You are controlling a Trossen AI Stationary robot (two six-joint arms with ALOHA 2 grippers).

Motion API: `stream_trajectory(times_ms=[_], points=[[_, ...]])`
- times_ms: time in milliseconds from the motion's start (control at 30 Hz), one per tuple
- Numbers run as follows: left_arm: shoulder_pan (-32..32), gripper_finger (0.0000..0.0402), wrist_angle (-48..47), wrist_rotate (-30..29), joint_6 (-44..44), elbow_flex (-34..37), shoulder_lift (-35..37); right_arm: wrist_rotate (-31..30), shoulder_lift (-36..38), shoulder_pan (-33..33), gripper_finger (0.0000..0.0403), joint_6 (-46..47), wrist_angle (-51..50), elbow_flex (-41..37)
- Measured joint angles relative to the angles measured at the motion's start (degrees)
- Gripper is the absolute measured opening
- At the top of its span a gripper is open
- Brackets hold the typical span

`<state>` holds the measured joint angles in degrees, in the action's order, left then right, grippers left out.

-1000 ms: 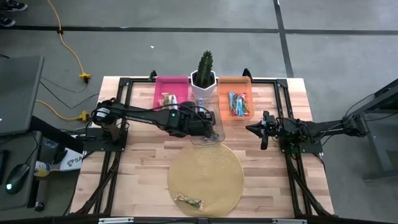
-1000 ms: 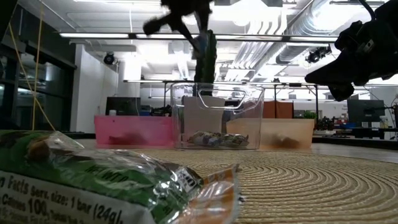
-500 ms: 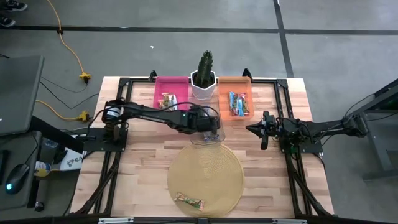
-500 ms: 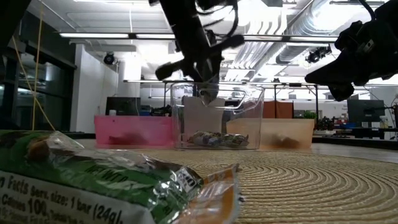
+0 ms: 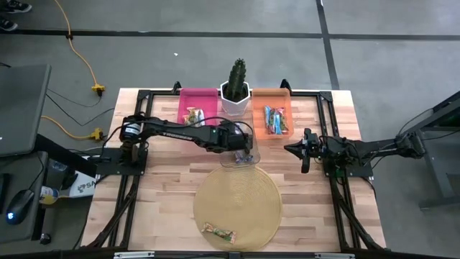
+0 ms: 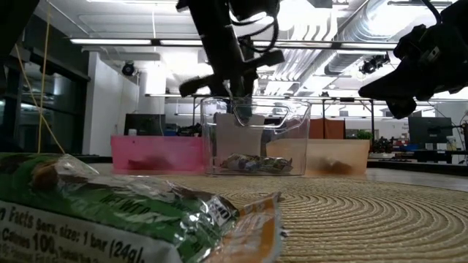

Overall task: Pick and place Granola Bars by type
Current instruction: Put the blue granola bar into the transparent bin, then put the yellow granola bar into the pink bin

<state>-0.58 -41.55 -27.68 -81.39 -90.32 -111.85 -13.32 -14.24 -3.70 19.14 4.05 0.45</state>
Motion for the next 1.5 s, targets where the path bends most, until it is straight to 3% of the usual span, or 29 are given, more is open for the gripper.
stream_trajectory(times_ms=[233, 1000, 1133, 1367, 1500], points=[[-0.1, 0.0076, 1.0, 4.7, 0.9, 0.3, -2.7, 0.0, -0.2, 0.0, 0.0000, 0.2, 0.0, 0.0], [-0.1, 0.0078, 5.9, 7.7, 9.8, 0.1, -3.9, 0.0, -0.8, 0.0, 0.0000, 0.0, 0.0, 0.0], [-0.1, 0.0109, 6.0, 7.7, 10.7, 0.1, -3.8, 0.0, -0.8, 0.0, 0.0000, 0.0, 0.0, 0.0], [0.3, 0.0198, 6.1, 8.0, 10.6, 0.1, -3.8, 0.0, -0.8, 0.0, 0.0000, 0.0, 0.0, 0.0], [0.3, 0.0223, 7.6, 7.8, 12.3, 0.2, -3.4, 0.0, -0.8, 0.0, 0.0000, 0.0, 0.0, 0.0]])
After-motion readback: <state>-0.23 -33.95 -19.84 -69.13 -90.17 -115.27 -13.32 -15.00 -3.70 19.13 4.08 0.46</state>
